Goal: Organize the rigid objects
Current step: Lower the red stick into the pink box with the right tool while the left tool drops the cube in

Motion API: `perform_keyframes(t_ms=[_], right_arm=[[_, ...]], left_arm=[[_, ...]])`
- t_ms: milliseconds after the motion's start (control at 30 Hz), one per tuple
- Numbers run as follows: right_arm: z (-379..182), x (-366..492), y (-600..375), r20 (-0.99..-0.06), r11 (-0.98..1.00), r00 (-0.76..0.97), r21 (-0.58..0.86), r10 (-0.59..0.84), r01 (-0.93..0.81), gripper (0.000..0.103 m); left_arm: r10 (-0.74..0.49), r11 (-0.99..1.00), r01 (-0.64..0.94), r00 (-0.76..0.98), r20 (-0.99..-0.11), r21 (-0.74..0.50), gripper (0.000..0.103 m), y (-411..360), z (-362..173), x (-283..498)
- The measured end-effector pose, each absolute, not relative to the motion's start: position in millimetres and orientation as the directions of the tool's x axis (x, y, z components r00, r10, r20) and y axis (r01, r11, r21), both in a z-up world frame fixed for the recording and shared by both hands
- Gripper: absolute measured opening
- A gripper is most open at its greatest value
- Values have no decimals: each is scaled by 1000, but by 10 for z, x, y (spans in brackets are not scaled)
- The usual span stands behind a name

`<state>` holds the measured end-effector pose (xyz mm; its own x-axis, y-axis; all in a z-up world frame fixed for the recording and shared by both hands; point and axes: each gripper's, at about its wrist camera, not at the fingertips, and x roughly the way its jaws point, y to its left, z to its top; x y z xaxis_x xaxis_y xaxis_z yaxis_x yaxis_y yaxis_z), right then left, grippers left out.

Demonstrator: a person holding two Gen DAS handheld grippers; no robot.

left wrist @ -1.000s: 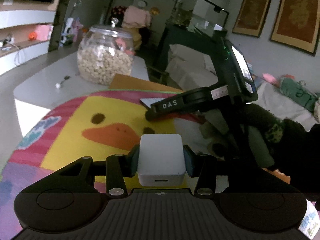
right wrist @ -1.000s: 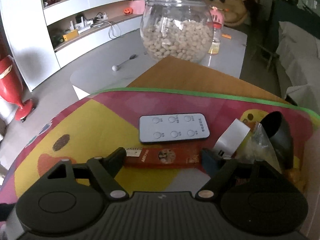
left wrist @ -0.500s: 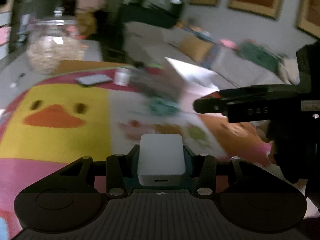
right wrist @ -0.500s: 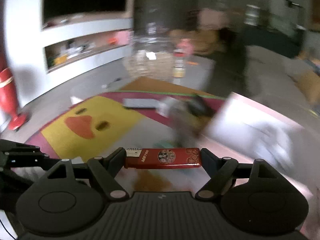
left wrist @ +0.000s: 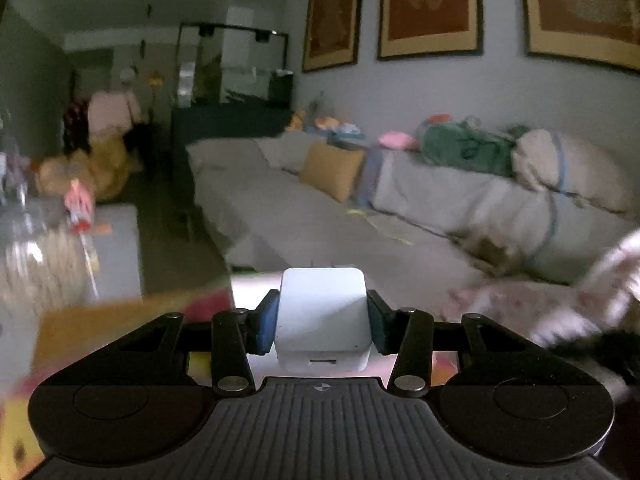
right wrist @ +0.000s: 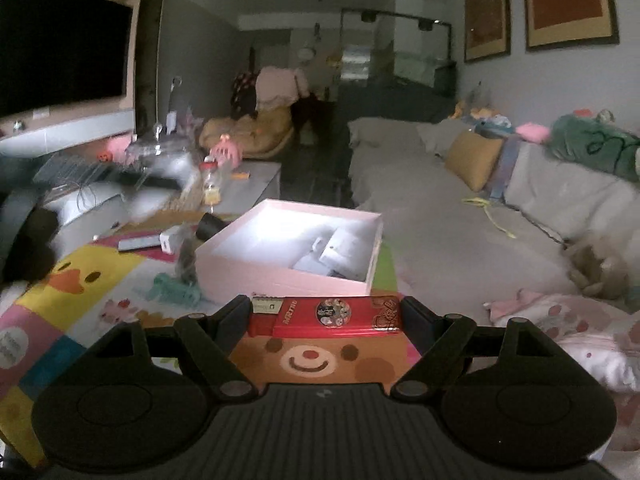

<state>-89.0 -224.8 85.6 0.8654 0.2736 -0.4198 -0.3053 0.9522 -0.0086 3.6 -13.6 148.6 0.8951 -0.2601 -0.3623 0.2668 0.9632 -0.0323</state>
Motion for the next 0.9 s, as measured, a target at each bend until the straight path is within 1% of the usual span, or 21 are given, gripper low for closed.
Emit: perform_keyframes(t_ms=[33,67,100,133,167,200,267,333,467,533,667,767,900], right_arm=[[837,-865,-2261,-424,953,863,2,274,-302,81],[820,-841,-2275,-431,955,860,13,274,-298,81],[794,-819,-2280,-437,956,857,23,273,-294,81],[759,-818,-2273,-442,956,854,28,273,-291,81],[734,-806,-2291,-443,957,854,33,274,-290,81],[715,-793,-2310,-444,957,853,36,273,-288,81],[661,-762,-2354,-452,959,850,42,269,-281,81],[606,-734,-2379,-467,962,847,42,256,-268,81],[594,-680,-2398,-466,965,848,58,253,-257,81],[668,-620,-2388,-440,960,855,87,276,-265,81],[960,-342,-2251,-365,948,875,131,318,-289,81],[1226,20,-2096,-324,936,878,156,351,-316,81],[1367,475,-1856,-363,950,878,120,311,-287,83]], left_arm=[[-242,963,268,890,-387,13,50,-218,1510,215],[-225,960,275,872,-435,56,50,-300,1504,418],[-181,963,256,849,-497,87,49,-379,1468,658],[-136,971,216,848,-512,101,45,-440,1435,788],[-103,976,186,852,-513,114,45,-484,1402,884],[-106,975,190,856,-507,117,45,-517,1389,925],[-145,972,214,865,-481,92,47,-555,1373,934],[-175,975,218,874,-453,45,47,-511,1351,837],[-209,973,229,869,-449,-8,47,-329,1203,485],[-212,974,223,848,-486,-36,47,-199,1027,222],[-186,982,163,755,-629,-96,46,59,694,-122],[-198,980,114,670,-716,-164,45,295,534,-202],[-203,975,58,623,-756,-214,45,533,360,-308]])
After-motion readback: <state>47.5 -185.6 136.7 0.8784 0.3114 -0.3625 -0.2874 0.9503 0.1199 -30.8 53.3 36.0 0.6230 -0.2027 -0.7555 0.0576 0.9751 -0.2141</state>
